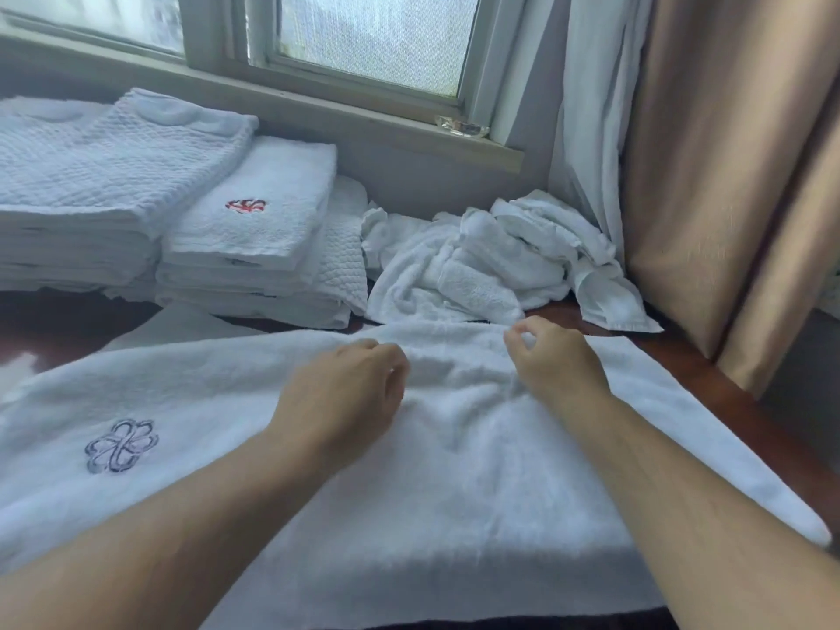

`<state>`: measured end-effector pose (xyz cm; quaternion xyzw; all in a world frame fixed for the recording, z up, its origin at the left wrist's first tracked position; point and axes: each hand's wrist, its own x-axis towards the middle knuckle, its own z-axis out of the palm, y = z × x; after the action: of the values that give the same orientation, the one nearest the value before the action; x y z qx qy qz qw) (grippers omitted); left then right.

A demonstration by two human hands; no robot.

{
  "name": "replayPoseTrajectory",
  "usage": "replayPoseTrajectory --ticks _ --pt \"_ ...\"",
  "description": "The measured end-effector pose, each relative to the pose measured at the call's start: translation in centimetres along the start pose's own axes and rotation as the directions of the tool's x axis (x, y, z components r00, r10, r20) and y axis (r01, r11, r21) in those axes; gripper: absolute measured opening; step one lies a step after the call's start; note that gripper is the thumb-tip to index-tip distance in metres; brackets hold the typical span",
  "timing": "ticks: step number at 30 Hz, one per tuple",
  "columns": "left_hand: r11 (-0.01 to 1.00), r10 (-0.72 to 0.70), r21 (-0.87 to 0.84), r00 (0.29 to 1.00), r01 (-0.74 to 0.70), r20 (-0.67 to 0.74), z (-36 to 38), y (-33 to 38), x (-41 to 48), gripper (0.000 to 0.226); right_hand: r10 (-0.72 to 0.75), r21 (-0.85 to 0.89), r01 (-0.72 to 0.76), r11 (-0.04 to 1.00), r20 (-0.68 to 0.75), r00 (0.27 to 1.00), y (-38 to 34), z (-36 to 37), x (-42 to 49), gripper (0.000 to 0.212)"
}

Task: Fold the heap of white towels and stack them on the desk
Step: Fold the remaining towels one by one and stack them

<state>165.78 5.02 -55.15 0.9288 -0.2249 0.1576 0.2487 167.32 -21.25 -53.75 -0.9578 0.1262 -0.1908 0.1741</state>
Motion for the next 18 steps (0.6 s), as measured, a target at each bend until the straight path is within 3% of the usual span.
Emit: replayPoseTrajectory --ticks 2,4,6,8,11,14,18 --pt "1.000 -0.011 -0.004 0.986 0.011 -0.169 -0.6 -1.2 1.6 0.016 -0.041 0.104 0.035 0.994 0.060 0.997 -1.8 0.9 0.3 0.028" --pt "0.993 -0.108 0.029 0.969 0.118 -0.222 -1.5 -3.7 2.8 0.018 -0.069 0.154 0.044 0.987 0.159 0.985 -4.2 2.2 0.5 0.021" --pt "0.941 -0.290 0.145 0.950 0.305 -0.113 -2.6 -7.0 3.3 0.024 -0.098 0.133 0.069 0.989 0.223 0.970 -6.9 3.8 0.2 0.025" --pt "0.845 -0.445 0.325 0.895 0.424 -0.011 -3.7 -10.0 2.4 0.031 -0.139 0.096 0.122 0.988 0.195 0.971 -9.4 5.5 -0.9 0.029" --pt "0.754 -0.541 0.480 0.838 0.449 0.066 -4.8 -12.3 -0.4 0.064 -0.248 0.022 0.248 0.969 0.160 0.955 -11.4 7.6 -3.1 0.030" --pt "0.727 -0.602 0.491 0.790 0.480 0.119 -6.0 -13.6 -1.8 0.088 -0.263 0.046 0.259 0.965 0.196 0.945 -11.4 7.9 -3.4 0.036" --pt "0.699 -0.681 0.414 0.720 0.583 0.135 -7.0 -15.3 -0.9 0.080 -0.308 -0.016 0.318 0.948 0.201 0.930 -11.4 7.6 -3.5 0.044"
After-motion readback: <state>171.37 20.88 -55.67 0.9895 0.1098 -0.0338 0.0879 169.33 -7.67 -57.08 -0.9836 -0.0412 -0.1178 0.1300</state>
